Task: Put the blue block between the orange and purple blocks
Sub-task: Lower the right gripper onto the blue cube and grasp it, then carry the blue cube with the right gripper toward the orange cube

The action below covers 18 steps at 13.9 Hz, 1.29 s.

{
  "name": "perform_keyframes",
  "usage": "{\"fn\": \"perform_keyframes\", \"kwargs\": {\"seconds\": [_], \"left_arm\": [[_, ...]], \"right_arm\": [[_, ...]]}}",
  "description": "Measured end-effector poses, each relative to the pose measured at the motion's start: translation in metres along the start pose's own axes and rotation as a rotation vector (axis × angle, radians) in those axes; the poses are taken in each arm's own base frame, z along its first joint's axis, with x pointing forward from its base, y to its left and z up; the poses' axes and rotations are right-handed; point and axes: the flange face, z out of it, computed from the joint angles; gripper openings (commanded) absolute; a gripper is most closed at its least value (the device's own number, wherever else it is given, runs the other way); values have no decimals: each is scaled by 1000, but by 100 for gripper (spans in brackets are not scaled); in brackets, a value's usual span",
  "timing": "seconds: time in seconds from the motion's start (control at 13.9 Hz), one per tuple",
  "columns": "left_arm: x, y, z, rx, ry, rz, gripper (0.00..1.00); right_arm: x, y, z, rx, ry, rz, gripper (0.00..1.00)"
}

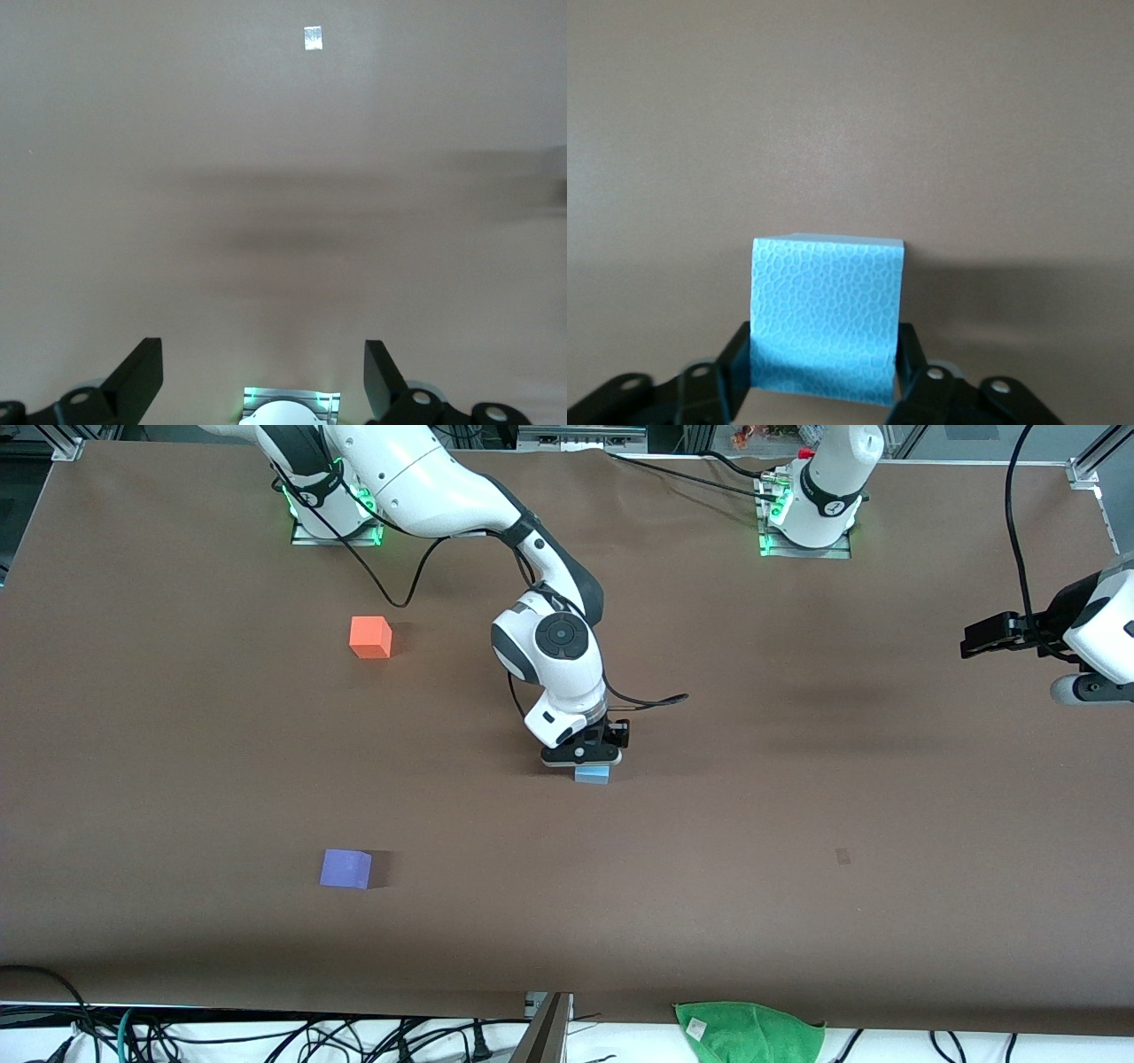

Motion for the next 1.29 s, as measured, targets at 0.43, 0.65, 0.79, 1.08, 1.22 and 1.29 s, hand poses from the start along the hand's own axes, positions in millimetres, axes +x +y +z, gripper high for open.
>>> {"fn": "perform_keyframes", "kwargs": {"seconds": [0.43, 0.65, 0.79, 1.08, 1.22, 1.29], "left_arm": [[0, 0, 0, 0, 0, 0, 100], [0, 0, 0, 0, 0, 0, 100], [0, 0, 0, 0, 0, 0, 100], [0, 0, 0, 0, 0, 0, 100], [0, 0, 0, 0, 0, 0, 100], [0, 0, 0, 0, -1, 0, 100]], "right_arm": [[26, 21, -13, -50, 1, -3, 16], [67, 63, -54, -115, -55, -34, 17], [97, 105, -90, -144, -104, -57, 18], [134, 234, -124, -136, -208, -120, 18], [134, 288, -129, -122, -251, -123, 18], [131, 306, -129, -124, -267, -122, 18]]}}
